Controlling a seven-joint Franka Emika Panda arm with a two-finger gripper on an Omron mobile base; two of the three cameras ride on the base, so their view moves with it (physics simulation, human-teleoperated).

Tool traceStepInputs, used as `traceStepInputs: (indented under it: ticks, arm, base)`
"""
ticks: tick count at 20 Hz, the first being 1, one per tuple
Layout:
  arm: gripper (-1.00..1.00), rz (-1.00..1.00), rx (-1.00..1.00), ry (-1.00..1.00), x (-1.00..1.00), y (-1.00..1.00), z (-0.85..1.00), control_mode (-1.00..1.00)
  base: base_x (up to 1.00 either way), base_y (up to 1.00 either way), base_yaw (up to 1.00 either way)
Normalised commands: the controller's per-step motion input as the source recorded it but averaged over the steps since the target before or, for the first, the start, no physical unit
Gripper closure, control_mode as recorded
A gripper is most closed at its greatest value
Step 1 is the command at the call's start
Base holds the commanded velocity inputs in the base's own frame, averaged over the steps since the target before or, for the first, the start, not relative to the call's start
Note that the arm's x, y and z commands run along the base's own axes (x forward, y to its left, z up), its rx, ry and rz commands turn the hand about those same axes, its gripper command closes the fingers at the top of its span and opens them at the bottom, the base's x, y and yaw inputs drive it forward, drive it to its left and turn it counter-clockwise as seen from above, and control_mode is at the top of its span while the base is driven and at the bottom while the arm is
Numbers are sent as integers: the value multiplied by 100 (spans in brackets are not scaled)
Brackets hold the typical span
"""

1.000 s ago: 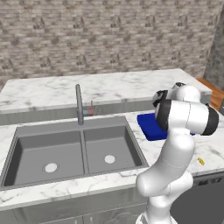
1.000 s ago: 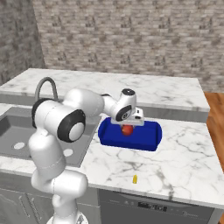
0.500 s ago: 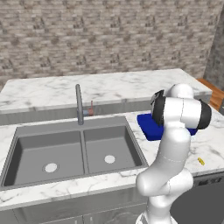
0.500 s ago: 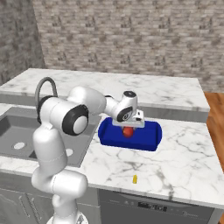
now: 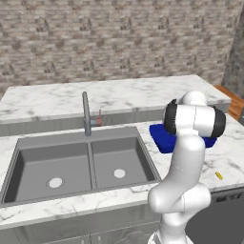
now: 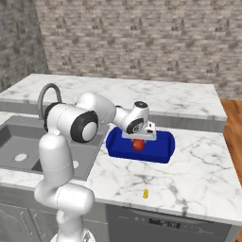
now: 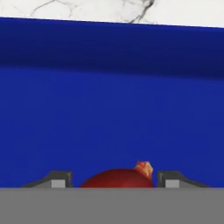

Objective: Pick up all produce items and place them in the sink. Turn on the sink faucet to wash them. Then turn the sink off and put them in the tray.

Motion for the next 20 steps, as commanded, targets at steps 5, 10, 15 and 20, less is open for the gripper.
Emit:
traceStepInputs:
  ticks: [5, 10, 15, 20]
  arm:
    - [-100, 0, 0, -1, 0, 0, 8, -100]
    - [-100, 0, 0, 0, 0, 0, 18, -100]
    - [-100, 0, 0, -1, -1, 5, 41, -100]
    - [-100, 0, -1, 0, -3, 13, 46, -100]
  base:
    - [0, 0, 0]
    - [0, 0, 0]
    - [0, 0, 0]
    - [0, 0, 0]
